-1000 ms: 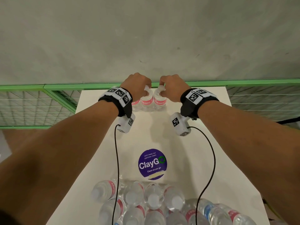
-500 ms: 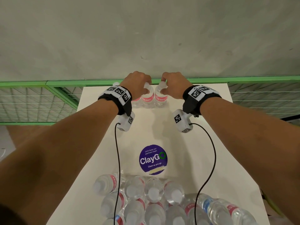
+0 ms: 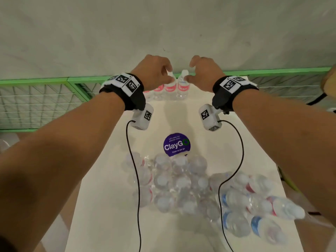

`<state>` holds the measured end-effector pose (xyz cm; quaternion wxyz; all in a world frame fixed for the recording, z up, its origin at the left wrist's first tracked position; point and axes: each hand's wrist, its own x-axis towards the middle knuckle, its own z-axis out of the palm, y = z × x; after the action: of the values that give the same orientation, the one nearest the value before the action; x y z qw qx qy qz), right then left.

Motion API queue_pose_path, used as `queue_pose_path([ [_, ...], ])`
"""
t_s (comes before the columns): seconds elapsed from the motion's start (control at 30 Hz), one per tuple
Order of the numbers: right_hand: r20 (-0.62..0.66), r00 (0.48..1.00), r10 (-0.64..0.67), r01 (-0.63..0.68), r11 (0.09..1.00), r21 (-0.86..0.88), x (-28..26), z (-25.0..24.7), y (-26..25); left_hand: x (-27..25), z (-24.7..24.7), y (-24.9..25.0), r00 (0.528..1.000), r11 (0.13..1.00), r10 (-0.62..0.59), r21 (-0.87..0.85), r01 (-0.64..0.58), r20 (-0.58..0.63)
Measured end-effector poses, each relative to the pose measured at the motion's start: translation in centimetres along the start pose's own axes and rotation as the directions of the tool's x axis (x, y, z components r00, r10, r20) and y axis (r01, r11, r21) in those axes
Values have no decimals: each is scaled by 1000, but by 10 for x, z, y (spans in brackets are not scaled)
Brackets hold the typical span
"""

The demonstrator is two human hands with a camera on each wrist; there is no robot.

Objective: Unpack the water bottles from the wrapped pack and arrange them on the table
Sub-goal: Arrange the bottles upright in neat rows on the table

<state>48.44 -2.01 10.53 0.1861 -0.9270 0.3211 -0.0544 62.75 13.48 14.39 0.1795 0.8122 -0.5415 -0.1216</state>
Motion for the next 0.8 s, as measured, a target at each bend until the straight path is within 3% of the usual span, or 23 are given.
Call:
queue_pose_path([
  [0.17, 146, 986, -84, 84, 996, 5, -87, 8, -34, -77, 19, 17, 989, 996, 5, 90, -19, 150],
  [0.43, 426, 897, -115, 156, 986, -60, -183, 52, -63, -166, 70, 18, 908, 990, -79, 140, 22, 411],
  [0.6, 454, 880, -139, 255, 945, -205, -210, 70, -65, -192, 93, 14, 923, 989, -87, 144, 35, 375],
  [0.8, 352, 922, -161, 264, 927, -267, -221, 86, -58, -200, 106, 12, 960, 987, -46, 161, 1, 276],
])
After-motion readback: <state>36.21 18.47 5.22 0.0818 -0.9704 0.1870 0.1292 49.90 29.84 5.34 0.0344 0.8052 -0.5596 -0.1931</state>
